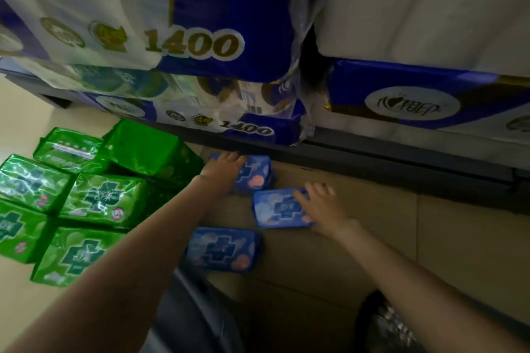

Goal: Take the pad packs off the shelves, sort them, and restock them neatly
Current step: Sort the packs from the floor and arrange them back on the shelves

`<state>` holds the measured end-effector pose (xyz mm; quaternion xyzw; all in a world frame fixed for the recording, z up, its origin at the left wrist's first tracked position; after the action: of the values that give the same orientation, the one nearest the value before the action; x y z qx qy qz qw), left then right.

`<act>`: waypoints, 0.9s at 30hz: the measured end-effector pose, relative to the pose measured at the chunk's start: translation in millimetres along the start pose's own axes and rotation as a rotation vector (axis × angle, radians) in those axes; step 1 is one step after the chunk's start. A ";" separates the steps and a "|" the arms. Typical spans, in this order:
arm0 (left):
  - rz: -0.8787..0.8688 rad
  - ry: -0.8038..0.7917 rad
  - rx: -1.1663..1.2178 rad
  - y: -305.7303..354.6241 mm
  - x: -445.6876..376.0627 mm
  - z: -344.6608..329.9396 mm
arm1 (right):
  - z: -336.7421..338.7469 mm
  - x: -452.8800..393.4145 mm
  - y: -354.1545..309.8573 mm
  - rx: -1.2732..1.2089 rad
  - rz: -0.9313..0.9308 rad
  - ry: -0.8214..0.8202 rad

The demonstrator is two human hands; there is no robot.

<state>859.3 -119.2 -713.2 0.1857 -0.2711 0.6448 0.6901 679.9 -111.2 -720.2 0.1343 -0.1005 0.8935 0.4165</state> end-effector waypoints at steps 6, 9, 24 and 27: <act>0.137 0.000 -0.060 19.7 -28.3 -13.4 | -17.1 20.5 43.8 0.085 -0.091 -0.063; 0.063 0.057 -0.157 36.5 -21.1 0.9 | -18.5 23.9 40.0 0.048 -0.116 -0.196; -0.534 -0.088 0.344 52.2 111.8 189.5 | 316.5 88.1 35.7 0.040 -0.154 -0.427; -0.617 -0.053 0.341 46.7 169.9 240.0 | 394.3 113.1 17.4 0.013 -0.133 -0.281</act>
<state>784.4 -125.9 -425.2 0.3883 -0.1083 0.4368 0.8042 658.3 -156.0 -312.6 0.2672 -0.1429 0.8369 0.4558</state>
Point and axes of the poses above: each hand's wrist, its own x-axis away from the middle knuckle, its own z-axis out of the back of the hand, y = z × x, the point moved 8 cm from there along -x, towards the middle knuckle, and after that the axes turned 5 degrees about -z, right-handed, at the moved point
